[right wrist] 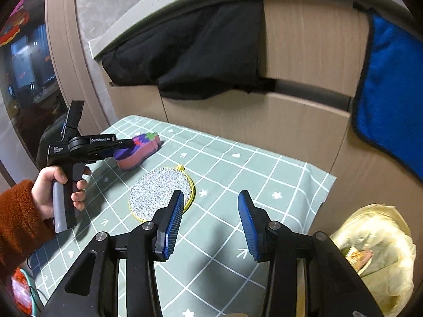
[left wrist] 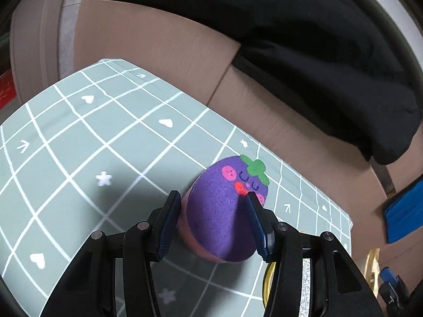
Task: Collect trash
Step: 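Move both tools back over the table toward the sponges, then grasp the round silver scouring pad by its yellow rim with the right tool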
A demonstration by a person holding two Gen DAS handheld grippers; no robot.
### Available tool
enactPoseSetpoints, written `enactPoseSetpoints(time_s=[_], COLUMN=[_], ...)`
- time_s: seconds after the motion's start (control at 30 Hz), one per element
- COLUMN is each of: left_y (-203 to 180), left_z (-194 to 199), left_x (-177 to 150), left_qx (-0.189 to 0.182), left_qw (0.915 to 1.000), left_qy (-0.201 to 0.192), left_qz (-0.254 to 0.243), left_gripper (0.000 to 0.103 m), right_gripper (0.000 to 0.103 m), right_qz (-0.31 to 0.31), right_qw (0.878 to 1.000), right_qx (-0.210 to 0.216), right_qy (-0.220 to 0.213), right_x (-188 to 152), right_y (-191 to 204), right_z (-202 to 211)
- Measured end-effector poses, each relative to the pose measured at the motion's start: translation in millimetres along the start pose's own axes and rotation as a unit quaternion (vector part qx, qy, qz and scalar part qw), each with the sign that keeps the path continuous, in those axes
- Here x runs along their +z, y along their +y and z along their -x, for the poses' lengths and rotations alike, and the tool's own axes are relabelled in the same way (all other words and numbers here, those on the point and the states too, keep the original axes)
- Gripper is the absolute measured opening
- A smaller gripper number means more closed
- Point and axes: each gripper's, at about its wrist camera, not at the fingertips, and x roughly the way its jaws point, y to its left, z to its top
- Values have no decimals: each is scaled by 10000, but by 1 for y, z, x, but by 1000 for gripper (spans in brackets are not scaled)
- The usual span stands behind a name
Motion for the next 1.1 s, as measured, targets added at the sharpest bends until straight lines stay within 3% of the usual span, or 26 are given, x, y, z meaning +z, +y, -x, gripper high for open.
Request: enactPoseSetpoints(time_s=[0.23,0.4,0.5,0.8,0.93,1.1], left_y=[-13,-13,-12,-11,-8,-28], left_z=[-3,24,40,80,86,76], left_x=[0,-9,-16,-63,-74,-84], left_qx=[91,59,144,-108,-734,-1154], left_qw=[9999,9991,9979,9933,9909,9836], left_qy=[-43,-147,-124,421,765,989], left_qz=[-139,-398,-615,-1069,-826,-968], left_gripper=[49,22,12,9,9,9], right_gripper=[41,42,42,42,43,43], right_qz=[119,353,348,22,-104,-98], right_qw=[9994,9978,9969,9937,9932,9941], right_qx=[202,350,413,593,578,512], right_qy=[248,444,575,948,1009,952], right_x=[1,1,2,-2,-5,-2], right_y=[12,27,31,33,32,35], right_z=[-23,-41,-56,-97,-107,-110])
